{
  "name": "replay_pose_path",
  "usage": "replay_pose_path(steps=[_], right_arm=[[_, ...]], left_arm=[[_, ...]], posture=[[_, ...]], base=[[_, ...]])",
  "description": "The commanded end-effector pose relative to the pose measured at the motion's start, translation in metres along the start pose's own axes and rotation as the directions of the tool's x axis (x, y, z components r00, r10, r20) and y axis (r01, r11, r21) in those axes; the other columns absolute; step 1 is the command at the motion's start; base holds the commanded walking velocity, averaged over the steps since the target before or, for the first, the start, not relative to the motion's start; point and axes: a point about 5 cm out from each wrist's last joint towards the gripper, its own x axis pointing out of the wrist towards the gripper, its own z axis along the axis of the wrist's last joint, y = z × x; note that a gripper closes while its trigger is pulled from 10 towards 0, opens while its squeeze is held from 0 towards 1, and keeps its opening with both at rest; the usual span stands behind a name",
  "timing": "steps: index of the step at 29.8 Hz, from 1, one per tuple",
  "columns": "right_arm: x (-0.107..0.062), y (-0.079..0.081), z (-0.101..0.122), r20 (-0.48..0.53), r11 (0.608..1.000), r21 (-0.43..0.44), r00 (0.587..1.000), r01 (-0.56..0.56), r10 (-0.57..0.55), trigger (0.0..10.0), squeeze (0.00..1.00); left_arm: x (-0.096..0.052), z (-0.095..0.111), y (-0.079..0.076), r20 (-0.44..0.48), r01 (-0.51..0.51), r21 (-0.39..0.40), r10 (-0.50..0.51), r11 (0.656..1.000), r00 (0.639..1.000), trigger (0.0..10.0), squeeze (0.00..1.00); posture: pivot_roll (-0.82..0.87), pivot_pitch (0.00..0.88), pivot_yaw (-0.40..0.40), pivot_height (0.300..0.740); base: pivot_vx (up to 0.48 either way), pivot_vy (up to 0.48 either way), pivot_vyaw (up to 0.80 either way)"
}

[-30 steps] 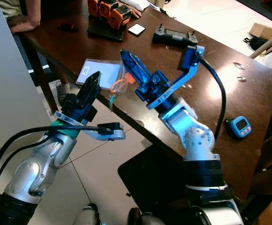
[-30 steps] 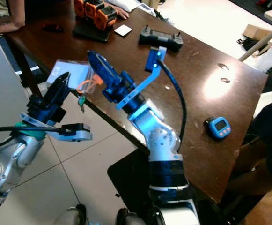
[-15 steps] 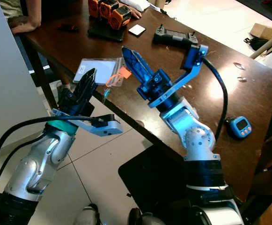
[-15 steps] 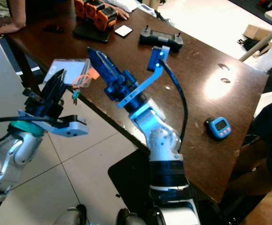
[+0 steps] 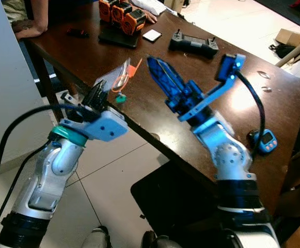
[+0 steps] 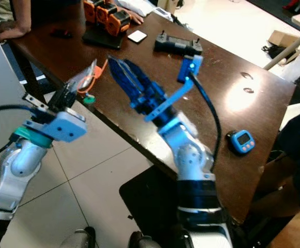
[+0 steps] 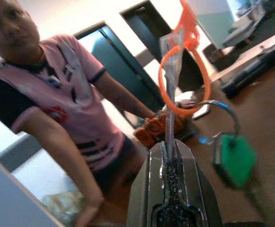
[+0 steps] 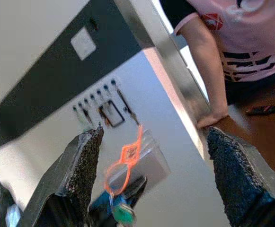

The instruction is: Hang keys on a hook

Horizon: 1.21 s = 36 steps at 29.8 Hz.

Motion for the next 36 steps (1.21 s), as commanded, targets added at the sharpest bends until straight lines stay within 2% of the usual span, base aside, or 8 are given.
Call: replay_pose_path(steps=[1,3,4,6,7,13,22,36], right_arm=[[-0.008,-0.003,0.005,-0.004,0.999,-0.051,1.0,0.009,-0.009,10.0,1.0],[-0.01,-0.005,0.007,-0.005,0.998,-0.062,1.0,0.028,-0.028,10.0,1.0],[-0.012,-0.007,0.007,-0.005,0.997,-0.066,0.999,0.043,-0.043,10.0,0.51],[-0.012,-0.008,0.007,-0.006,0.996,-0.068,0.999,0.051,-0.051,10.0,0.51],[-0.013,-0.009,0.003,-0.032,0.995,-0.078,0.998,0.057,-0.06,10.0,0.0],[-0.016,-0.001,-0.015,-0.145,0.995,-0.098,0.989,-0.032,0.018,10.0,0.0],[-0.008,0.008,-0.016,-0.106,0.995,0.02,0.989,-0.1,0.102,10.0,0.0],[-0.003,0.008,-0.014,-0.256,0.956,-0.254,0.963,-0.147,0.081,10.0,0.0]], left_arm=[[0.003,0.007,0.003,0.015,0.012,-0.087,-0.01,0.996,1.0,0.0,0.0],[0.004,0.009,0.004,0.02,0.02,-0.113,-0.018,0.993,1.0,0.0,0.0],[0.006,0.011,0.005,0.027,0.024,-0.134,-0.021,0.991,0.999,0.0,0.0],[0.007,0.012,0.006,0.033,0.03,-0.15,-0.025,0.988,0.999,0.0,0.0],[0.007,0.014,0.007,0.038,0.031,-0.165,-0.025,0.986,0.999,0.0,0.0],[0.008,0.016,0.009,0.049,0.051,-0.181,-0.043,0.982,0.998,0.0,0.0],[0.007,0.015,0.008,0.037,0.067,-0.163,-0.062,0.984,0.997,0.0,0.0],[0.006,0.014,0.004,0.027,0.083,-0.136,-0.08,0.987,0.996,0.0,0.0]], posture=[[0.18,0.089,-0.046,0.74],[0.18,0.09,-0.044,0.74],[0.18,0.091,-0.043,0.74],[0.18,0.091,-0.043,0.74],[0.17,0.094,-0.041,0.74],[0.18,0.102,-0.042,0.74],[0.18,0.105,-0.046,0.74],[0.18,0.104,-0.047,0.74]], base=[[0.0,0.0,0.0],[0.0,0.0,0.0],[0.0,0.0,0.0],[0.0,0.0,0.0],[0.0,0.0,0.0],[0.0,0.0,0.0],[0.0,0.0,0.0],[0.0,0.0,0.0]])
